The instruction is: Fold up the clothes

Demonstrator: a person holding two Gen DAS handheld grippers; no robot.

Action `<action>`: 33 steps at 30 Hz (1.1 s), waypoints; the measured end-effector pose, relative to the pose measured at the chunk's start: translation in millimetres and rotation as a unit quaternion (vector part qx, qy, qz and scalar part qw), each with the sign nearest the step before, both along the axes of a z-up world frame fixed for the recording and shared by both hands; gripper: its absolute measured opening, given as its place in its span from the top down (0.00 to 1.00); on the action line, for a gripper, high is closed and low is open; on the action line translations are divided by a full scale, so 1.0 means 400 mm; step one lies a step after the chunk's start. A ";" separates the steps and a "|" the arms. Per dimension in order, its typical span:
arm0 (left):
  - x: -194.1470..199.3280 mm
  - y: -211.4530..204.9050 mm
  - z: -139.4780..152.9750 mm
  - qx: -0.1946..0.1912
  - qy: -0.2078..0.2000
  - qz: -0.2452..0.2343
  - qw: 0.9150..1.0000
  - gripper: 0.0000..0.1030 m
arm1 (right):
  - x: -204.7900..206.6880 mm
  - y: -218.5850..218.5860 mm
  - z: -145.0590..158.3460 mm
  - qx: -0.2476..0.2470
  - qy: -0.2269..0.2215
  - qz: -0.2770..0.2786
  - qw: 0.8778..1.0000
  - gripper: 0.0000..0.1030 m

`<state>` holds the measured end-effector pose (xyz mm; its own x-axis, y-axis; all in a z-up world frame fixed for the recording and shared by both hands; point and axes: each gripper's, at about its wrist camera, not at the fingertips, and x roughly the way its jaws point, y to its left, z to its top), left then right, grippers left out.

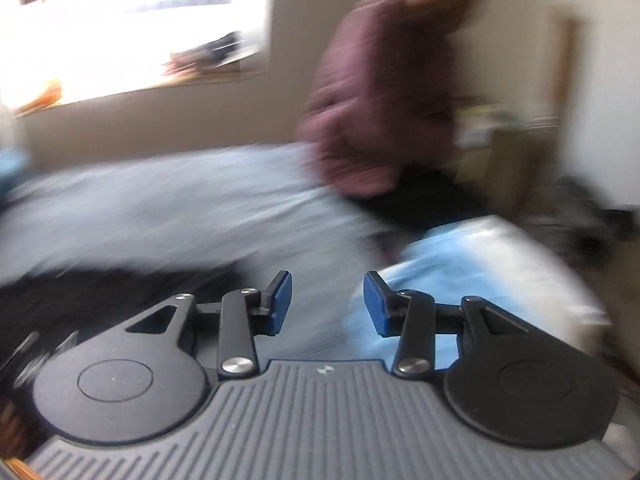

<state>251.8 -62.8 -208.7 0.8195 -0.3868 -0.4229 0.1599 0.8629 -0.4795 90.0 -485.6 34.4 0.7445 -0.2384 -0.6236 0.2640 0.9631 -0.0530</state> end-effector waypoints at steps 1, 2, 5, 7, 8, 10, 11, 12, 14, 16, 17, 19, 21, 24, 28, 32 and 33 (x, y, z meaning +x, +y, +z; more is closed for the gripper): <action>0.001 -0.003 0.002 0.003 0.002 -0.001 1.000 0.26 | 0.042 0.028 -0.058 0.008 0.026 0.054 0.998 0.63; 0.002 -0.008 0.005 0.009 0.005 -0.002 1.000 0.25 | 0.086 0.058 -0.118 0.015 0.054 0.107 0.993 0.64; 0.013 -0.025 0.026 0.035 0.019 -0.003 0.999 0.25 | 0.203 0.163 -0.277 0.028 0.106 0.244 0.964 0.67; 0.020 -0.035 0.046 0.054 0.034 -0.002 0.998 0.25 | 0.273 0.223 -0.375 0.025 0.134 0.302 0.944 0.71; 0.023 -0.039 0.057 0.063 0.044 -0.001 0.997 0.25 | 0.296 0.239 -0.411 0.028 0.141 0.315 0.938 0.72; 0.022 -0.043 0.088 0.083 0.058 0.005 0.995 0.25 | 0.303 0.247 -0.466 0.036 0.152 0.336 0.929 0.72; 0.018 -0.045 0.104 0.096 0.063 0.004 0.993 0.25 | 0.292 0.248 -0.493 0.038 0.161 0.349 0.922 0.72; 0.011 -0.049 0.121 0.112 0.067 -0.002 0.991 0.25 | 0.257 0.243 -0.511 0.035 0.161 0.366 0.916 0.72; -0.010 -0.059 0.149 0.153 0.080 -0.018 0.985 0.25 | 0.157 0.221 -0.532 0.029 0.154 0.406 0.900 0.70; -0.041 -0.067 0.175 0.195 0.093 -0.046 0.975 0.25 | 0.031 0.187 -0.536 0.025 0.140 0.451 0.881 0.70; -0.060 -0.073 0.186 0.215 0.099 -0.064 0.969 0.25 | -0.028 0.167 -0.539 0.036 0.154 0.469 0.869 0.70; -0.102 -0.087 0.210 0.255 0.108 -0.107 0.955 0.25 | -0.127 0.131 -0.542 0.059 0.192 0.500 0.842 0.70; -0.153 -0.116 0.234 0.293 0.105 -0.167 0.936 0.25 | -0.175 0.102 -0.537 0.077 0.227 0.514 0.824 0.72; -0.228 -0.179 0.247 0.313 0.089 -0.274 0.905 0.25 | -0.147 0.080 -0.488 0.066 0.206 0.515 0.829 0.73; -0.318 -0.287 0.185 0.323 0.083 -0.395 0.856 0.30 | 0.002 0.139 -0.447 0.092 0.107 0.515 0.845 0.73; -0.447 -0.335 0.098 0.343 0.059 -0.470 0.811 0.36 | 0.070 0.292 -0.510 0.072 0.088 0.590 0.800 0.79; -0.474 -0.326 0.090 0.342 0.054 -0.474 0.810 0.36 | 0.055 0.318 -0.534 0.068 0.105 0.610 0.782 0.82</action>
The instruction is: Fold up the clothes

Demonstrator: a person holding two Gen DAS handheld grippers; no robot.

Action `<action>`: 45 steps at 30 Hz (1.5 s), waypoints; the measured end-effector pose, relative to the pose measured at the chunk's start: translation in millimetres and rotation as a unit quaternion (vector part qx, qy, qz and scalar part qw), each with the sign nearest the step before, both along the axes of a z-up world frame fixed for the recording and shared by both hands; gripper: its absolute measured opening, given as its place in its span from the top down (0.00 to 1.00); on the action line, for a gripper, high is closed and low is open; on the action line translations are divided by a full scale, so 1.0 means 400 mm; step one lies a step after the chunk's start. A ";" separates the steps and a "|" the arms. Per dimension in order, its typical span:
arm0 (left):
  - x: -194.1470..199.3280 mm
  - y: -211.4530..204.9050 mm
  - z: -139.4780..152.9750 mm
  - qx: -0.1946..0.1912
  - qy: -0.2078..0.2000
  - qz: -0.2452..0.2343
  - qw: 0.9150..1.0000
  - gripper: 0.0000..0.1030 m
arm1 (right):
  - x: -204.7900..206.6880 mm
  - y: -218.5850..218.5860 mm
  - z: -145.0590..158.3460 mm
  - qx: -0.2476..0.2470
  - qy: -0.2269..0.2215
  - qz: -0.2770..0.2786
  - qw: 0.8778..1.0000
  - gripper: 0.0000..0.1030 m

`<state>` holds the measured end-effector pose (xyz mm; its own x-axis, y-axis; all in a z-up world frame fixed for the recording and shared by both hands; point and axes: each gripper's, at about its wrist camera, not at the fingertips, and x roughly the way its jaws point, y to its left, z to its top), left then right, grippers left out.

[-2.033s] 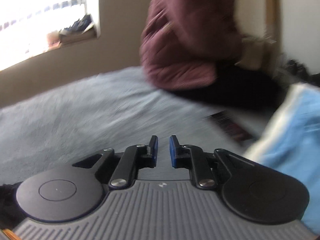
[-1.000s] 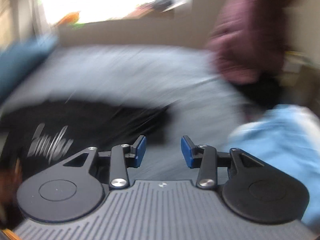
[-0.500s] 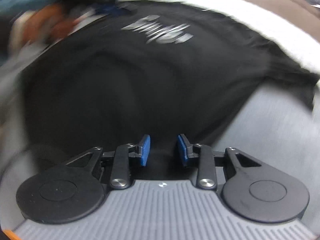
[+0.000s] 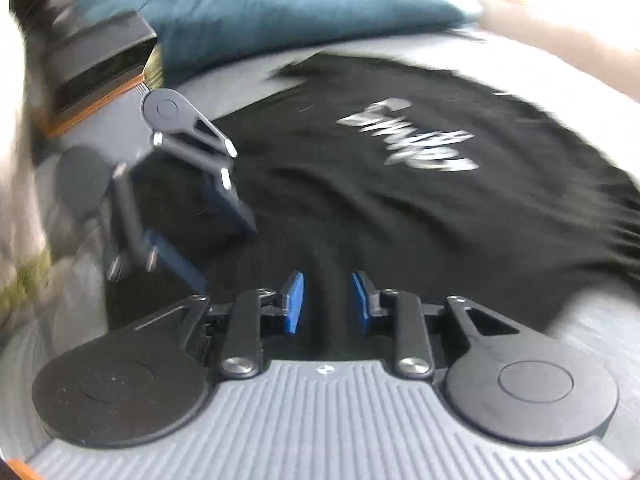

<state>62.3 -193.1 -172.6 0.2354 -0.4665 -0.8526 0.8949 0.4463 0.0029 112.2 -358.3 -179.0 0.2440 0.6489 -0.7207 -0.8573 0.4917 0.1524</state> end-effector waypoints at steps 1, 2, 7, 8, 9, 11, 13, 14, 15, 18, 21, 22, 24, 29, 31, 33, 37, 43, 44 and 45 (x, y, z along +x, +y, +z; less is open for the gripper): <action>-0.017 0.010 -0.001 -0.002 0.014 -0.006 1.000 0.36 | -0.037 0.015 -0.017 -0.006 0.000 0.029 1.000 0.82; -0.030 0.020 0.003 -0.006 0.031 -0.010 0.999 0.35 | -0.077 0.029 -0.033 -0.011 -0.002 0.059 0.998 0.82; -0.081 0.040 0.018 0.010 0.110 -0.082 0.991 0.29 | -0.170 0.026 -0.056 0.017 0.147 0.123 0.981 0.82; -0.079 0.041 0.019 0.017 0.142 -0.089 0.986 0.29 | -0.156 0.019 -0.069 0.030 0.195 0.117 0.973 0.82; -0.076 0.042 0.019 0.024 0.175 -0.095 0.980 0.29 | -0.140 0.012 -0.082 0.044 0.242 0.108 0.963 0.82; -0.063 0.041 0.021 0.048 0.224 -0.102 0.968 0.29 | -0.093 -0.008 -0.122 0.075 0.347 0.073 0.932 0.81; -0.037 0.037 0.028 0.082 0.266 -0.093 0.956 0.32 | -0.046 -0.048 -0.132 0.128 0.389 0.029 0.912 0.80; -0.020 0.036 0.035 0.098 0.283 -0.081 0.951 0.36 | -0.017 -0.072 -0.126 0.157 0.395 0.009 0.905 0.80; -0.002 0.034 0.042 0.114 0.300 -0.068 0.945 0.36 | 0.017 -0.102 -0.115 0.190 0.397 -0.014 0.898 0.80; 0.066 0.027 0.099 0.140 0.252 -0.060 0.956 0.36 | 0.110 -0.228 -0.072 0.299 0.363 -0.092 0.878 0.78; 0.134 0.019 0.157 0.164 0.202 -0.051 0.964 0.34 | 0.187 -0.384 -0.035 0.382 0.288 -0.192 0.857 0.74; 0.169 0.010 0.167 0.171 0.163 -0.044 0.971 0.34 | 0.211 -0.436 -0.024 0.400 0.255 -0.230 0.850 0.73; 0.241 -0.011 0.168 0.173 0.091 -0.015 0.981 0.33 | 0.249 -0.532 -0.010 0.422 0.176 -0.319 0.830 0.69; 0.384 -0.134 0.114 0.101 -0.111 0.056 0.987 0.34 | 0.335 -0.671 -0.016 0.392 0.101 -0.491 0.771 0.68; 0.403 -0.218 0.085 0.041 -0.141 0.055 0.988 0.34 | 0.355 -0.680 -0.020 0.378 0.099 -0.521 0.759 0.68; 0.413 -0.303 0.056 -0.017 -0.154 0.043 0.987 0.34 | 0.379 -0.679 -0.020 0.364 0.105 -0.538 0.753 0.68; 0.395 -0.465 -0.017 -0.080 -0.179 -0.011 0.981 0.37 | 0.425 -0.710 -0.028 0.333 0.128 -0.552 0.754 0.68; 0.382 -0.589 -0.081 -0.102 -0.193 -0.034 0.975 0.50 | 0.496 -0.729 -0.070 0.316 0.153 -0.546 0.760 0.68; 0.395 -0.598 -0.082 -0.105 -0.186 -0.026 0.976 0.53 | 0.509 -0.733 -0.076 0.316 0.161 -0.546 0.759 0.68; 0.408 -0.607 -0.082 -0.109 -0.180 -0.017 0.977 0.56 | 0.523 -0.735 -0.081 0.314 0.171 -0.547 0.757 0.68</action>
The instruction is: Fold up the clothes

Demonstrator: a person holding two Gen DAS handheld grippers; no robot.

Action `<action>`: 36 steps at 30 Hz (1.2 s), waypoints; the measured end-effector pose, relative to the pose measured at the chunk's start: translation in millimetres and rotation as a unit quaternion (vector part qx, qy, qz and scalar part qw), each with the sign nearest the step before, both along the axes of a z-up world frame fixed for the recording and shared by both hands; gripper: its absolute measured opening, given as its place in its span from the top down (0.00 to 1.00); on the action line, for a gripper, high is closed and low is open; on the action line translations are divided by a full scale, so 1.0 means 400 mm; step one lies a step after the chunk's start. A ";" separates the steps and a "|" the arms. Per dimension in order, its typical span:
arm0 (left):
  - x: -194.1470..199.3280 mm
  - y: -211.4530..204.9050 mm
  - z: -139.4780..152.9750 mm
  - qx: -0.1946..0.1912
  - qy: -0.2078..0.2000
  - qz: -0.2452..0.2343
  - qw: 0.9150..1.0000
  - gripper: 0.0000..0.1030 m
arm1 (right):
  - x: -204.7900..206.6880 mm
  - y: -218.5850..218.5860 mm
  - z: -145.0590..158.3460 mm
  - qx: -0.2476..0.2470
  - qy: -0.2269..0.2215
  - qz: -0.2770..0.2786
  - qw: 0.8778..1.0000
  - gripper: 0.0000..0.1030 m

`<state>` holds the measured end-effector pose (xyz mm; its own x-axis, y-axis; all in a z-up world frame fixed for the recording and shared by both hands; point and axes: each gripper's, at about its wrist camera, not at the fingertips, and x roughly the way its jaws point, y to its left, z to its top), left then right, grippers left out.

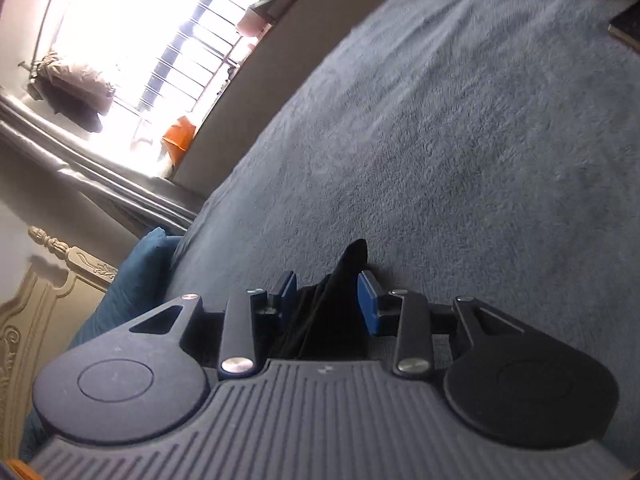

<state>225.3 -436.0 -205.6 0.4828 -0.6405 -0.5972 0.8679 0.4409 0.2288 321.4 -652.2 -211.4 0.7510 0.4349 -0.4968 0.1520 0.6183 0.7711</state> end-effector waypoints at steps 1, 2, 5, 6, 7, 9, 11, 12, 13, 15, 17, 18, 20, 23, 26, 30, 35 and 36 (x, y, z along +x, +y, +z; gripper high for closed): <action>0.013 -0.009 -0.001 -0.005 0.007 0.007 1.000 0.57 | 0.010 -0.001 0.000 0.003 0.006 0.005 1.000 0.68; 0.025 -0.018 -0.002 -0.009 0.015 0.014 1.000 0.60 | 0.019 0.000 0.001 0.001 0.012 0.008 1.000 0.68; 0.045 -0.047 -0.009 -0.010 0.025 0.026 0.999 0.66 | 0.036 0.007 0.005 -0.011 0.025 0.015 1.000 0.67; 0.048 -0.051 -0.011 -0.009 0.028 0.028 0.999 0.70 | 0.044 0.009 0.004 -0.015 0.026 0.014 0.999 0.67; 0.052 -0.054 -0.012 -0.009 0.030 0.031 0.999 0.72 | 0.051 0.013 0.002 -0.018 0.027 0.014 0.999 0.67; 0.051 -0.064 -0.019 -0.013 0.037 0.039 0.998 0.80 | 0.060 0.025 -0.004 -0.027 0.028 0.016 0.999 0.67; 0.042 -0.058 -0.024 -0.022 0.043 0.047 0.998 0.87 | 0.065 0.039 -0.013 -0.040 0.034 0.016 0.999 0.73; 0.041 -0.054 -0.026 -0.027 0.041 0.052 0.997 0.90 | 0.065 0.043 -0.015 -0.049 0.036 0.015 0.998 0.84; 0.028 -0.047 -0.018 -0.034 0.043 0.058 0.997 0.91 | 0.064 0.046 -0.017 -0.059 0.038 0.014 0.997 0.90; 0.023 -0.034 -0.015 -0.055 0.050 0.075 0.994 0.92 | 0.060 0.048 -0.011 -0.077 0.032 0.008 0.996 0.98; 0.025 -0.023 -0.007 -0.079 0.057 0.090 0.991 0.93 | 0.055 0.050 0.005 -0.087 0.018 0.008 0.996 0.98; 0.019 -0.010 0.002 -0.094 0.061 0.098 0.989 0.93 | 0.052 0.057 0.020 -0.093 0.006 0.012 0.996 0.99; 0.004 0.021 0.024 -0.124 0.068 0.116 0.983 0.93 | 0.048 0.076 0.054 -0.108 -0.020 0.021 0.994 0.99; -0.048 0.086 0.077 -0.165 0.075 0.147 0.972 0.93 | 0.045 0.121 0.114 -0.129 -0.058 0.042 0.989 0.99; -0.070 0.146 0.115 -0.211 0.083 0.183 0.957 0.93 | 0.048 0.180 0.174 -0.145 -0.101 0.062 0.982 0.99; -0.100 0.250 0.151 -0.276 0.117 0.236 0.924 0.92 | 0.074 0.298 0.236 -0.157 -0.145 0.113 0.970 0.99; -0.113 0.391 0.116 -0.344 0.189 0.338 0.856 0.91 | 0.122 0.498 0.241 -0.188 -0.157 0.213 0.946 0.95; -0.104 0.413 0.099 -0.347 0.203 0.359 0.842 0.89 | 0.135 0.541 0.230 -0.193 -0.151 0.237 0.940 0.95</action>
